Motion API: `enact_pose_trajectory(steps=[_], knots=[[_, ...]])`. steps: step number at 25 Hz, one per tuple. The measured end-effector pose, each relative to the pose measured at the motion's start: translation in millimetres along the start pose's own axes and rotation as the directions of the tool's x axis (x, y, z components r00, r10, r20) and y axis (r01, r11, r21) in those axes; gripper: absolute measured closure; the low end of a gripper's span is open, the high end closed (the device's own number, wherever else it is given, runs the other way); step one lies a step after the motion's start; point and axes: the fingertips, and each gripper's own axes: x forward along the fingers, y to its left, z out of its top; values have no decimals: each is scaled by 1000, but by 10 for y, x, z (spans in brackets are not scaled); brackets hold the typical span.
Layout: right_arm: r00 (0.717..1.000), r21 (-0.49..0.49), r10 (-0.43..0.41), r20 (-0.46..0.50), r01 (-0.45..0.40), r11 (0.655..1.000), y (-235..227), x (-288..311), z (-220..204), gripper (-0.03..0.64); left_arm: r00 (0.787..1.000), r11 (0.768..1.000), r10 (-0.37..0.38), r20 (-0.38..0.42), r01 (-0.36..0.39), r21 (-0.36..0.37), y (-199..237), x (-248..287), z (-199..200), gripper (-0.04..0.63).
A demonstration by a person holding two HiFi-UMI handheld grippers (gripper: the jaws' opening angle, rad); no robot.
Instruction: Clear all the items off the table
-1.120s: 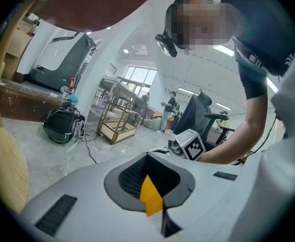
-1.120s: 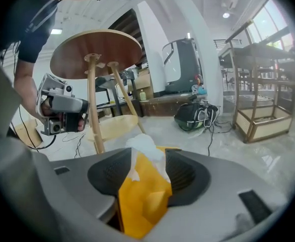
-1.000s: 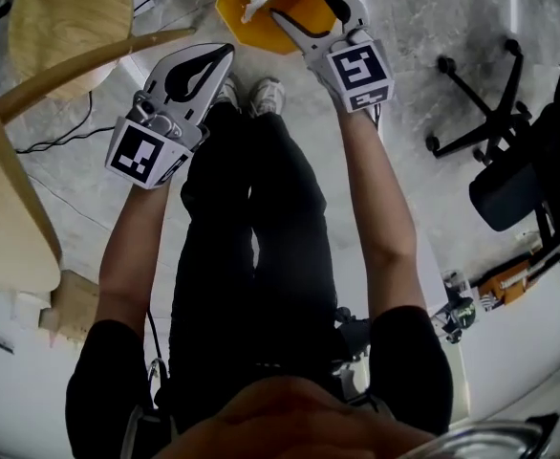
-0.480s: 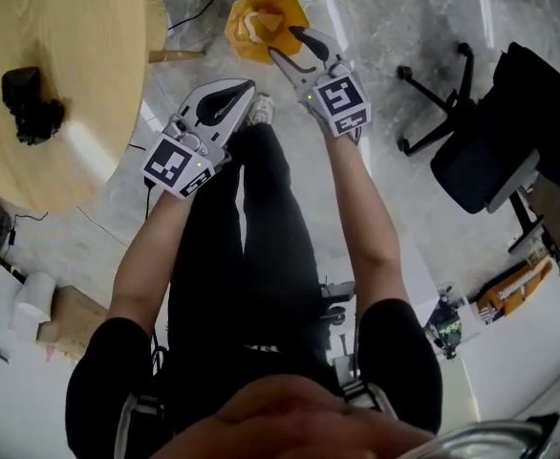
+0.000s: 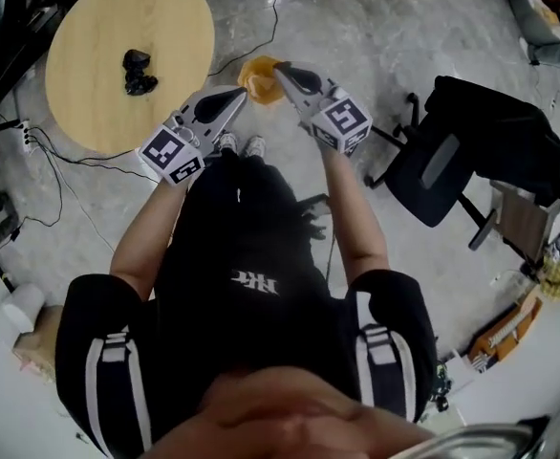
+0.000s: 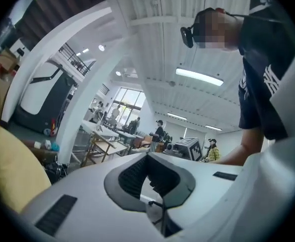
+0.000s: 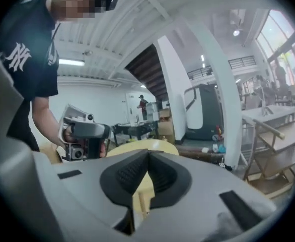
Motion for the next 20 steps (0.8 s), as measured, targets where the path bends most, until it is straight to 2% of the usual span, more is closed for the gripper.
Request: enact_pose_trajectory(steps=[4,8,11,16,20], knots=[[982,-40,171,79,-168,985,523,-44,766,612,1000,999,15,21,-16,42,-120,-383,706,583],[951,-112,300,80,-290,950,951,137,1121,614,988,989,132,79,-137,63,33,-989,1060,583],[932,-160,356,70,-341,926,1285,360,1314,614,970,976,207,131,-214,38,148,-1532,1262,583],[909,-228,413,60,-390,892,1918,783,1571,614,944,960,253,213,-272,62,93,-2446,1486,583],[904,-242,421,80,-392,888,2450,1126,1721,614,930,950,282,236,-304,63,52,-3224,1487,583]])
